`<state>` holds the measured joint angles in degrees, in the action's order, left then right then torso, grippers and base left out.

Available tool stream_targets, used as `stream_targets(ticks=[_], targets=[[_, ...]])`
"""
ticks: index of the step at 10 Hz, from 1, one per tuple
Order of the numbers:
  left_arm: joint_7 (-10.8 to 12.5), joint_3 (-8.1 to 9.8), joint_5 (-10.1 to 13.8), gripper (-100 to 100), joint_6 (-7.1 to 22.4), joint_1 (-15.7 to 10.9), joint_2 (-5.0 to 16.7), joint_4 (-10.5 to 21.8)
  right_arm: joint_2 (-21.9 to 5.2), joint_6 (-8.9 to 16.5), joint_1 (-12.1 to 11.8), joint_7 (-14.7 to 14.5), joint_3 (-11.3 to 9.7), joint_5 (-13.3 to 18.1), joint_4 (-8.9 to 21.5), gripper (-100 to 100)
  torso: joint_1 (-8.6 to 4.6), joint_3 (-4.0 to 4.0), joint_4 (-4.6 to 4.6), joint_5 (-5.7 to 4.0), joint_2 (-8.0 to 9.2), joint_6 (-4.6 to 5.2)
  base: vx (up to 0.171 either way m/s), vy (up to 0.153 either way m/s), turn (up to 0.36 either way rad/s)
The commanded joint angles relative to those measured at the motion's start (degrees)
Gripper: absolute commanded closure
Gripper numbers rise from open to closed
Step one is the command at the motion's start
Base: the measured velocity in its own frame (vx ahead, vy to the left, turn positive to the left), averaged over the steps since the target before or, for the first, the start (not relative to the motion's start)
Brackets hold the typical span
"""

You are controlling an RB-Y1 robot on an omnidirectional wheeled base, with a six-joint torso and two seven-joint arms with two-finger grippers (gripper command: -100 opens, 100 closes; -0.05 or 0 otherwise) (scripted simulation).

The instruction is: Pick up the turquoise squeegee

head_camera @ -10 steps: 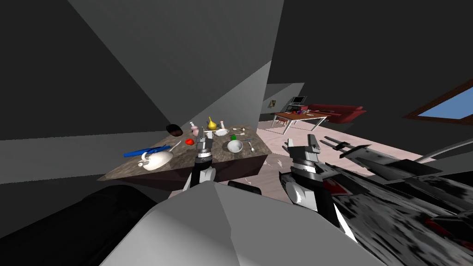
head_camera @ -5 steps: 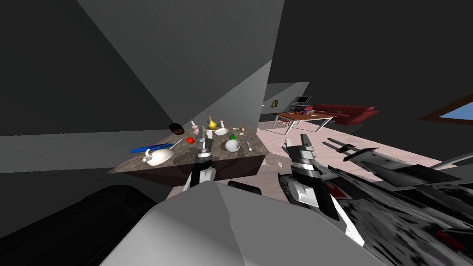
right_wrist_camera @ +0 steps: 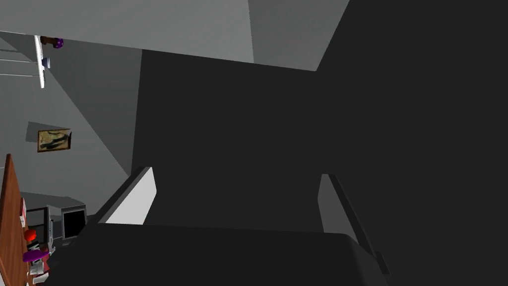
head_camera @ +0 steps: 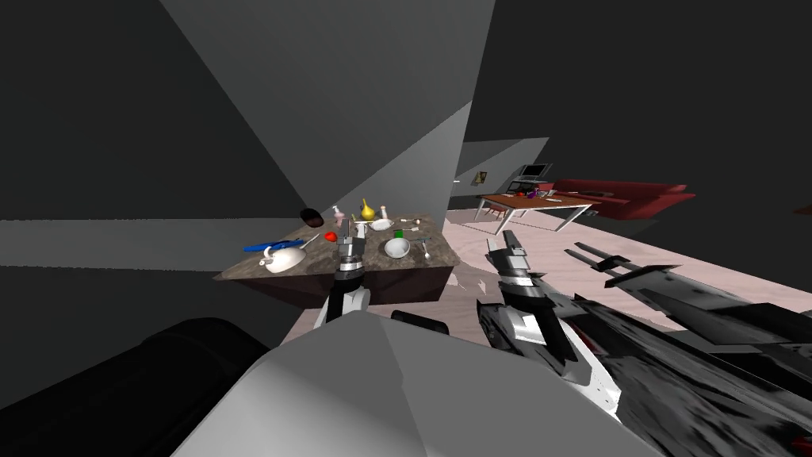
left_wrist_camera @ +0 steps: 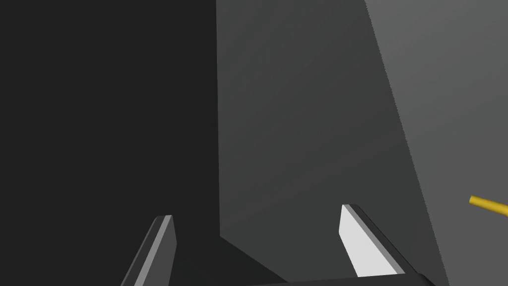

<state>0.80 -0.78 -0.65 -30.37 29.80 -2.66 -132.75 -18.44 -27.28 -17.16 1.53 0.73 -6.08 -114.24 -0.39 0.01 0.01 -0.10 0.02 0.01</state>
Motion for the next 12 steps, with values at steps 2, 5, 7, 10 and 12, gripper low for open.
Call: stream_targets(ticks=[2,5,7,10,12], targets=[[0.00,0.00,0.00,0,0.00,0.00,0.00,0.00,-3.08,-0.74,1.70,-1.17,-0.08,0.48,3.29,-100,0.02,-0.01,0.00,0.01,-0.01,-0.02,-0.021,-0.079,0.113],[0.00,0.00,0.00,0,0.00,0.00,0.00,0.00,-7.99,-2.08,4.65,-3.18,-0.67,1.73,8.39,-100,0.14,-0.04,-0.01,0.03,-0.07,0.01,-0.012,-0.065,0.142],[0.00,0.00,0.00,0,0.00,0.00,0.00,0.00,-10.47,-2.74,6.11,-4.14,-1.15,2.53,11.20,-100,0.15,-0.04,-0.02,0.03,-0.07,0.02,-0.012,-0.060,0.134],[0.00,-0.01,0.00,0,0.00,0.00,0.00,0.00,-13.05,-3.39,7.54,-5.05,-1.75,3.44,14.92,-100,0.20,-0.04,-0.01,0.05,-0.07,-0.03,-0.016,-0.050,0.141],[0.00,-0.01,0.00,0,0.00,0.00,0.00,0.00,-15.61,-4.02,8.94,-5.91,-2.47,4.47,18.05,-100,0.23,-0.05,-0.02,0.06,-0.09,-0.02,-0.010,-0.039,0.141]])
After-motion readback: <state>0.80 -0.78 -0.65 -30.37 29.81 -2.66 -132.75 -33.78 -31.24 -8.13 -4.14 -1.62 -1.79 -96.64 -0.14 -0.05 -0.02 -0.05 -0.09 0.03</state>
